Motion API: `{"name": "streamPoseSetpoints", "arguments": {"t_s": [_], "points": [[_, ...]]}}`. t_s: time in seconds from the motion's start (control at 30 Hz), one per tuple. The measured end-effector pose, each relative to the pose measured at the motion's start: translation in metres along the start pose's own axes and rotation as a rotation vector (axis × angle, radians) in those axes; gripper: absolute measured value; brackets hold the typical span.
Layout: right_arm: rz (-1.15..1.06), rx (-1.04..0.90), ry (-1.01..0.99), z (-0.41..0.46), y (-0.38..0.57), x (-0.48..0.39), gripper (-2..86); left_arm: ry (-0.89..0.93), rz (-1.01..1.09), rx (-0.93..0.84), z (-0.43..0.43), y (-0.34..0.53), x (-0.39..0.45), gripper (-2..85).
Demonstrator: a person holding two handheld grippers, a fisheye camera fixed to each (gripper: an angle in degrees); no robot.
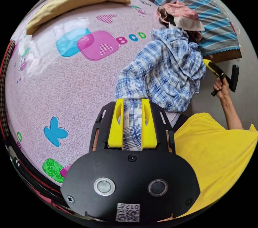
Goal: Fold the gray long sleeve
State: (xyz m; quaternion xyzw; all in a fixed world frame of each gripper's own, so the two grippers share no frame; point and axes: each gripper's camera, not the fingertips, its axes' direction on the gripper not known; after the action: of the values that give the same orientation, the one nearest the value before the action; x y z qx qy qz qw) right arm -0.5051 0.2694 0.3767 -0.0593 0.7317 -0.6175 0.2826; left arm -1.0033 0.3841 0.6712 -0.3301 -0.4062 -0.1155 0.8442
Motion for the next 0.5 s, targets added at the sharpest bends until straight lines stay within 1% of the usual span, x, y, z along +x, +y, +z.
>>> {"name": "streamPoseSetpoints", "arguments": {"t_s": [0.1,0.17,0.3,0.37,0.43,0.5], "points": [[0.120,0.086,0.067,-0.040,-0.023,0.043,6.0,0.043,0.037,-0.069,0.034,-0.026,0.008,10.3],[0.143,0.095,0.090,-0.054,-0.042,0.060,6.6,0.065,0.077,-0.095,0.049,-0.042,0.017,10.8],[0.145,0.080,0.268,-0.068,-0.093,0.088,7.5,0.149,0.166,-0.122,0.073,-0.082,0.043,12.0],[0.139,0.048,0.260,-0.068,-0.116,0.096,7.7,0.179,0.191,-0.138,0.080,-0.101,0.052,12.3],[0.064,0.016,0.172,-0.067,-0.137,0.087,8.1,0.197,0.213,-0.151,0.086,-0.119,0.060,12.5],[-0.078,-0.022,0.140,-0.058,-0.160,0.057,9.4,0.223,0.235,-0.160,0.091,-0.137,0.069,12.7]]}}
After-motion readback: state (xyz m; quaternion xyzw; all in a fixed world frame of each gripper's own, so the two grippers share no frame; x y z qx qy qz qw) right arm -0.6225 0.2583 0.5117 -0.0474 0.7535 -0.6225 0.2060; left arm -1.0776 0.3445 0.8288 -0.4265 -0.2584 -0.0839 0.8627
